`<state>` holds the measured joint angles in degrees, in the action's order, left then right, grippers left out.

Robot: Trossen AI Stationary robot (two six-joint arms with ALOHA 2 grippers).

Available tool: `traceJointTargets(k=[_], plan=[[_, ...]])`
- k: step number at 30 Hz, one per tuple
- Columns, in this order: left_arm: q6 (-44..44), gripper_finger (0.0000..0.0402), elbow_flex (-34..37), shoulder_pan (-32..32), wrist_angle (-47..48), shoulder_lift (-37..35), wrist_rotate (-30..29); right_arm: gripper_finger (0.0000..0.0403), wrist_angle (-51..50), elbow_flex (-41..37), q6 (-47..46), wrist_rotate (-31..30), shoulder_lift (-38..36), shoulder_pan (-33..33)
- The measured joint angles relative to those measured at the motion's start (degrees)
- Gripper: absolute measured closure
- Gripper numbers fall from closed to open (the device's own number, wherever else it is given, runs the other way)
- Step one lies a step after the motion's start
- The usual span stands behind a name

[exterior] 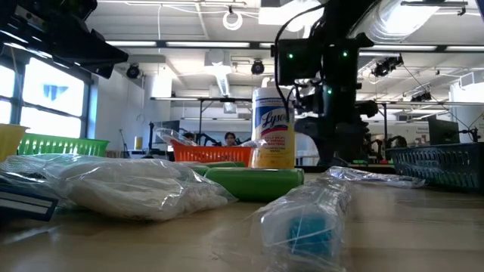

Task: Pick & Place Travel size toiletries
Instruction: Put the blue toothbrush into the orange bin

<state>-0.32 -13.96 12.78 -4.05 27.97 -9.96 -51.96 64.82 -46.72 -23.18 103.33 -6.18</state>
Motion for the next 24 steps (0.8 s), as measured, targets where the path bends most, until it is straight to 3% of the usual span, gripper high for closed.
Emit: traceJointTargets(k=[8, 17, 24], plan=[[0.00, 0.0383, 0.00, 0.00, 0.34, 0.00, 0.00, 0.0148, -0.95, -3.30, 0.02, 3.91, 0.07, -1.82], [0.00, 0.0383, 0.00, 0.00, 1.20, 0.02, 0.00, 0.0169, 6.42, -7.98, 4.01, 9.77, -0.28, -3.71], [0.00, 0.0383, 0.00, 0.00, 1.20, 0.02, 0.00, 0.0217, 8.49, -8.07, 4.77, 11.39, -0.56, -3.73]])
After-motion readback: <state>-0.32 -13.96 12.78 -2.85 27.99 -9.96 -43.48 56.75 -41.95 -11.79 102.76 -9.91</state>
